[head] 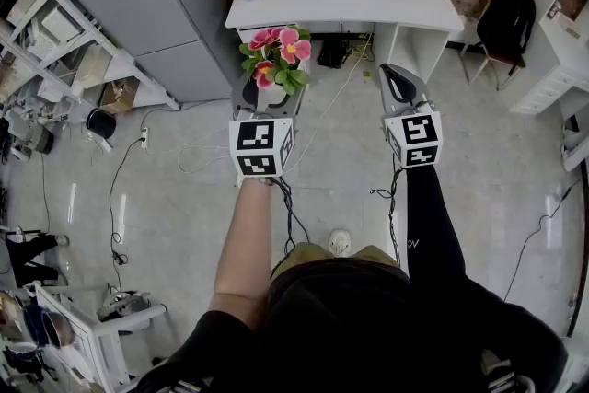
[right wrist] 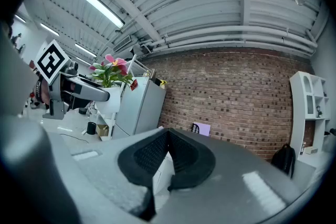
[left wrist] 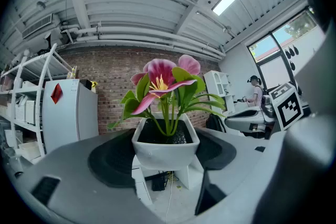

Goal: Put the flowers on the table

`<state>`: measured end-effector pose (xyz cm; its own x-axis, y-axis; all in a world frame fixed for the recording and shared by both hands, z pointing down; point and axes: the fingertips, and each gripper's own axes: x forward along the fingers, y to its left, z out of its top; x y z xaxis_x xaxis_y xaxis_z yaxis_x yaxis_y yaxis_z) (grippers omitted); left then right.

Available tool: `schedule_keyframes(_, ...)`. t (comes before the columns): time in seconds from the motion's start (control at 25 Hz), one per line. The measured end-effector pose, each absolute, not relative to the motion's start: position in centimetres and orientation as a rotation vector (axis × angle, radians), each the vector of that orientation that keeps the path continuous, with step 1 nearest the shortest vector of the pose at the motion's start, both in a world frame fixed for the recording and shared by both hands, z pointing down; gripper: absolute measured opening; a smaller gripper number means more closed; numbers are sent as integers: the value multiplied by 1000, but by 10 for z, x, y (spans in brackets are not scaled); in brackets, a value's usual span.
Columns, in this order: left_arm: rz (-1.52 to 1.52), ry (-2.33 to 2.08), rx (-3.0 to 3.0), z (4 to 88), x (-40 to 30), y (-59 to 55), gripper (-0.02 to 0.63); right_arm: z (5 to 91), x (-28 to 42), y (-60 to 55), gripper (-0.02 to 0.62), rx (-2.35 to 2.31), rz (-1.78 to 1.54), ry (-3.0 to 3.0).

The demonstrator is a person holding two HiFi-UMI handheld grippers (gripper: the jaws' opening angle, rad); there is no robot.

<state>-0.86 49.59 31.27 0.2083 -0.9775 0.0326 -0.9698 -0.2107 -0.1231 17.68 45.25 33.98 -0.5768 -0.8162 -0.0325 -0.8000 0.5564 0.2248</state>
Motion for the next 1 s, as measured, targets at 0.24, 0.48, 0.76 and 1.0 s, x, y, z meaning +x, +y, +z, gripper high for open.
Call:
schedule_keyframes(0.24, -145, 1922, -2376, 314, 0, 495, 341, 341, 185, 446, 0, 1410, -315, -2720)
schedule_keyframes(0.48, -142, 1915, -2368, 313, 1, 485, 341, 338, 190, 433, 0, 1417, -306, -2749)
schedule_keyframes(0.76, -141, 1913, -2367, 316, -1, 452, 341, 342, 186, 401, 0, 1389, -307, -2752)
schedule_keyframes(1.0, -143, 1904, -2364, 320, -23, 413, 341, 343, 162, 362, 0, 1367, -329, -2760)
